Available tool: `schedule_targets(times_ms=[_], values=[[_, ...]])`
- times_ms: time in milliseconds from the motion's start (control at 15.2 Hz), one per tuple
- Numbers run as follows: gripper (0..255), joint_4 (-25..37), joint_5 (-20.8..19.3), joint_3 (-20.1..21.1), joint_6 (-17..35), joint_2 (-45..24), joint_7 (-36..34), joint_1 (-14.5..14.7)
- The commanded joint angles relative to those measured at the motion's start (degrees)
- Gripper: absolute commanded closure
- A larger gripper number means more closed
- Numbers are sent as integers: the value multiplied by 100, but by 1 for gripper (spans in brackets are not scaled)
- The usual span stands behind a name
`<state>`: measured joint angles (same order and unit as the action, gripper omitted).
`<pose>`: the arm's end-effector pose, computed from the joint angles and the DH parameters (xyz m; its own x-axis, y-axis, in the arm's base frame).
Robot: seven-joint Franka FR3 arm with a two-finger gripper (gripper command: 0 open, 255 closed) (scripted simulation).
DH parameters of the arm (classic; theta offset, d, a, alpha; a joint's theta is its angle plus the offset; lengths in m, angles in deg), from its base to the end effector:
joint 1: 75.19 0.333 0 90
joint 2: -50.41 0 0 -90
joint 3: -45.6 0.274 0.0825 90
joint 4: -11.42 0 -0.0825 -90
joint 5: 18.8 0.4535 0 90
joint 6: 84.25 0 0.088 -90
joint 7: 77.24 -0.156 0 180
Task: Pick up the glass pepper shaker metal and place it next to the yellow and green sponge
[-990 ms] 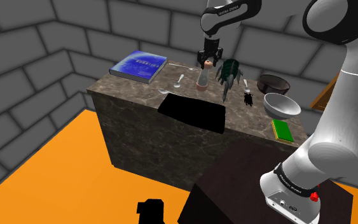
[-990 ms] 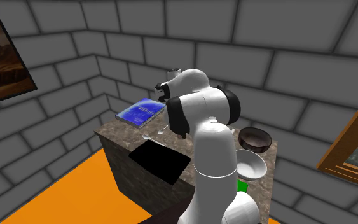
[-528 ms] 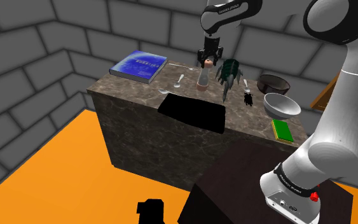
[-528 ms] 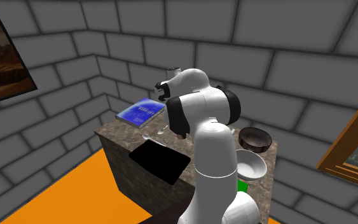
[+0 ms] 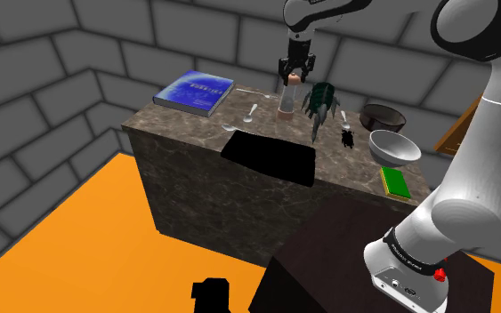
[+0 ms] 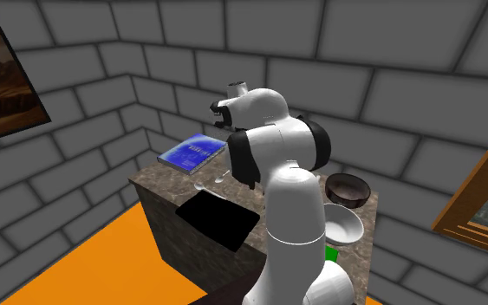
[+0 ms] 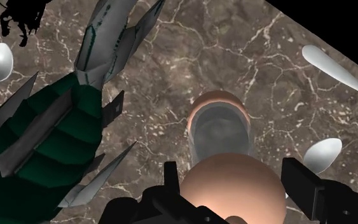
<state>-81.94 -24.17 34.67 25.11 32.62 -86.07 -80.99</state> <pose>0.6673 -0.2059 0.3282 0.9186 -0.3951 -0.0065 -0.3899 -0.9089 0.1477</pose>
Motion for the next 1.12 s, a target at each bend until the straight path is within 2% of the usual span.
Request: schedule_targets(times_ms=[0,1056], values=[[255,102,-2,-7,-143,43,27,-7],[255,1280,17,-19,-1350,81,166,-18]])
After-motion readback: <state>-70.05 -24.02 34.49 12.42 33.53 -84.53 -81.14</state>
